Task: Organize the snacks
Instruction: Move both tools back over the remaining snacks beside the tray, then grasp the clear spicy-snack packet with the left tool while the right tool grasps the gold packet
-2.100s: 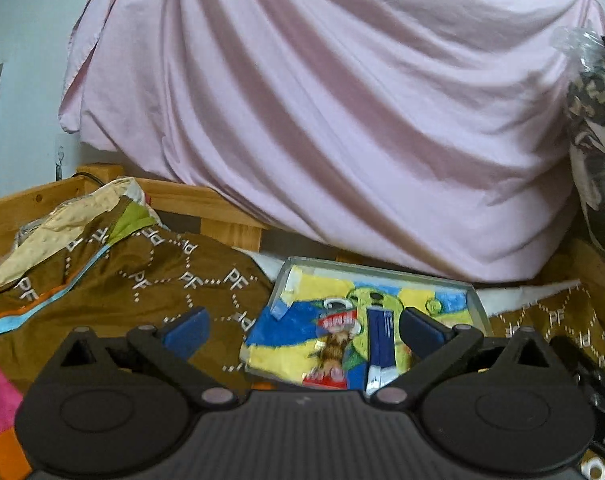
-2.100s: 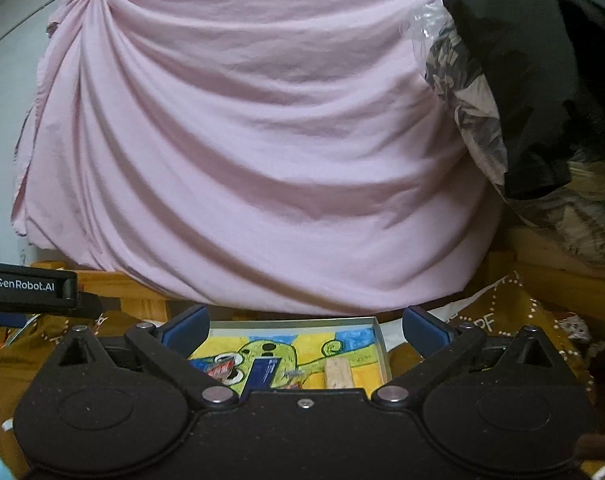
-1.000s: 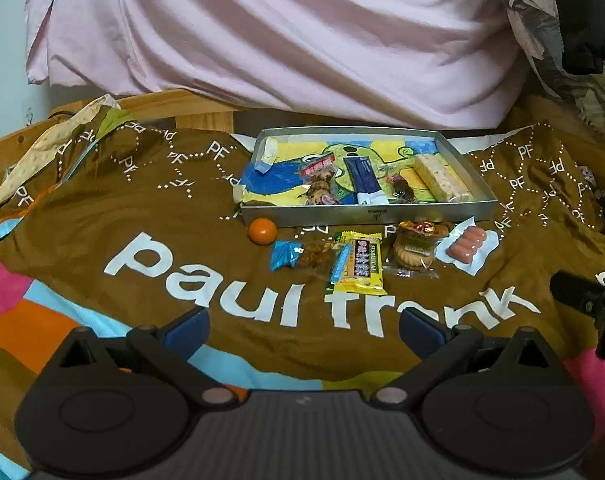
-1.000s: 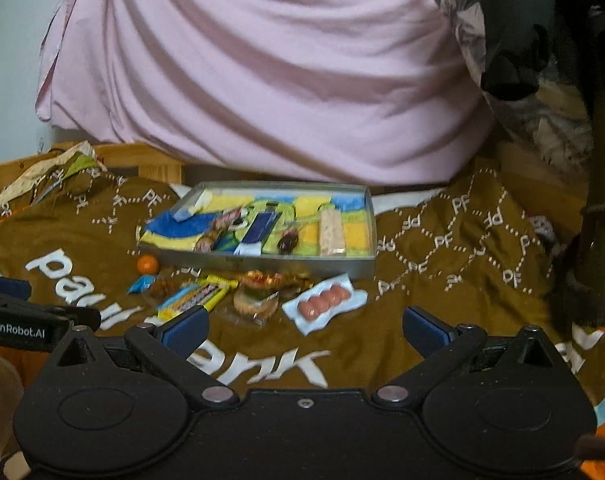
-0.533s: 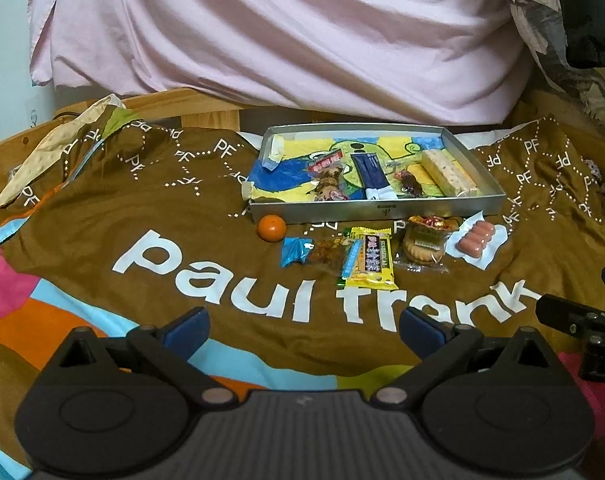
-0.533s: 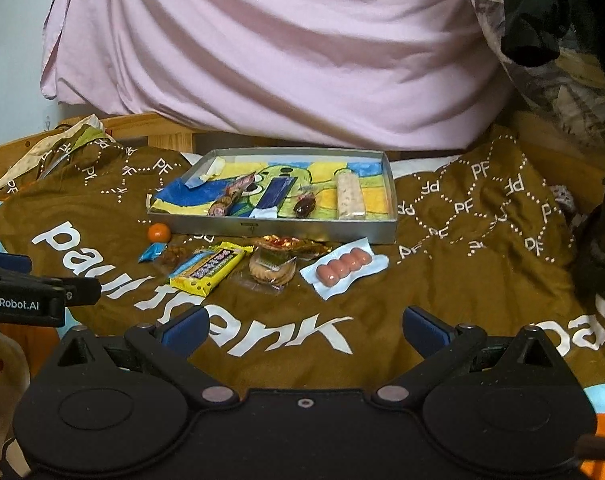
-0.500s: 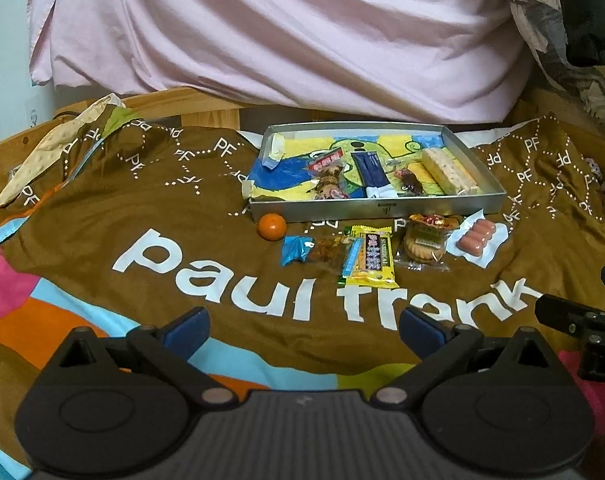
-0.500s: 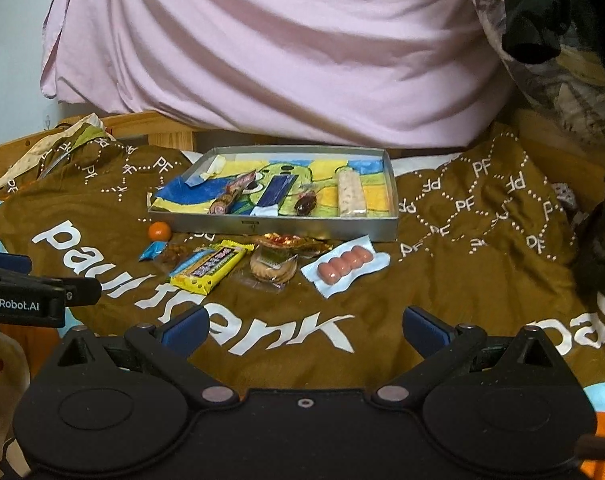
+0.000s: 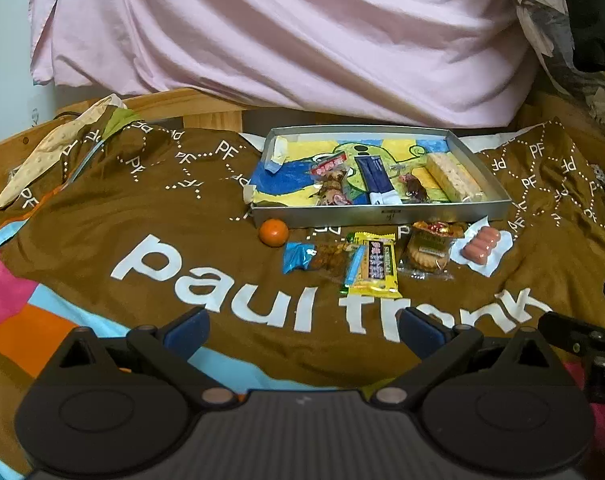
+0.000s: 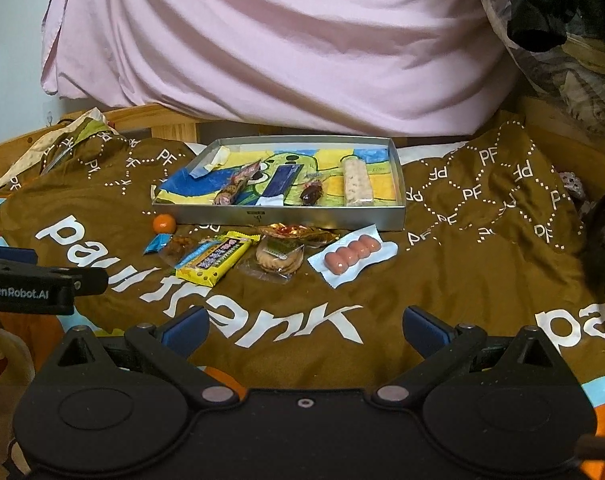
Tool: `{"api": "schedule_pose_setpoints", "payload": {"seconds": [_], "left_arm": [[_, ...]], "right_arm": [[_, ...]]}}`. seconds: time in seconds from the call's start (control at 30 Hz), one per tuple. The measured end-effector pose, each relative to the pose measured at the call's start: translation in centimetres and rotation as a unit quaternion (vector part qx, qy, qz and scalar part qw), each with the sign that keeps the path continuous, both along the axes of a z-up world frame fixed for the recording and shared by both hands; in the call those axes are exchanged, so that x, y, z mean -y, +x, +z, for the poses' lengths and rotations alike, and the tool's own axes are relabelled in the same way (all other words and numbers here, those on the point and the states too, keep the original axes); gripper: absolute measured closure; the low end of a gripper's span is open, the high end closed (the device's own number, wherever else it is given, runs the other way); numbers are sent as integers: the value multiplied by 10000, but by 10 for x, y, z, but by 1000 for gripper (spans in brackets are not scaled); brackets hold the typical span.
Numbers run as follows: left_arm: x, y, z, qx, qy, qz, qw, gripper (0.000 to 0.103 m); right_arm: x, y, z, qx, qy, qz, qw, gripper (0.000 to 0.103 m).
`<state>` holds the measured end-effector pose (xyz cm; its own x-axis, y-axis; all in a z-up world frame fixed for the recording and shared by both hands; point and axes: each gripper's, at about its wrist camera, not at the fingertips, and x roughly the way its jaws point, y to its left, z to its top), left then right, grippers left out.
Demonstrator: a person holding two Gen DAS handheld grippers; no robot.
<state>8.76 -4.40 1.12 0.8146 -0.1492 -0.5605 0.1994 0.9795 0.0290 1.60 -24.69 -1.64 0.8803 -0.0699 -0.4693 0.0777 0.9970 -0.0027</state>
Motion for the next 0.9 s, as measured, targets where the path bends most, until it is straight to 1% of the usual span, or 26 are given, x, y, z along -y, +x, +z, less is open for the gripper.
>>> {"api": "schedule_pose_setpoints", "payload": {"seconds": [0.17, 0.33, 0.53, 0.67, 0.77, 0.83, 0.9], "left_arm": [[5, 14, 1, -98, 30, 145, 9998, 0], [8, 29, 1, -51, 133, 93, 9999, 0], [9, 52, -6, -121, 200, -55, 9997, 0], [11, 71, -15, -170, 224, -97, 9996, 0], [10, 87, -20, -240, 141, -40, 9996, 0], [8, 99, -24, -263, 88, -43, 9996, 0], [8, 109, -26, -283, 116, -88, 9995, 0]], "right_arm": [[1, 6, 8, 73, 45, 184, 9998, 1], [2, 24, 17, 148, 99, 489, 9986, 1], [1, 55, 14, 144, -155, 887, 9958, 1], [8, 78, 7, 180, -307, 980, 9945, 1], [19, 99, 1, 229, -193, 930, 9952, 1], [27, 115, -4, 242, -17, 842, 9962, 1], [34, 130, -8, 208, 222, 781, 9965, 1]]}}
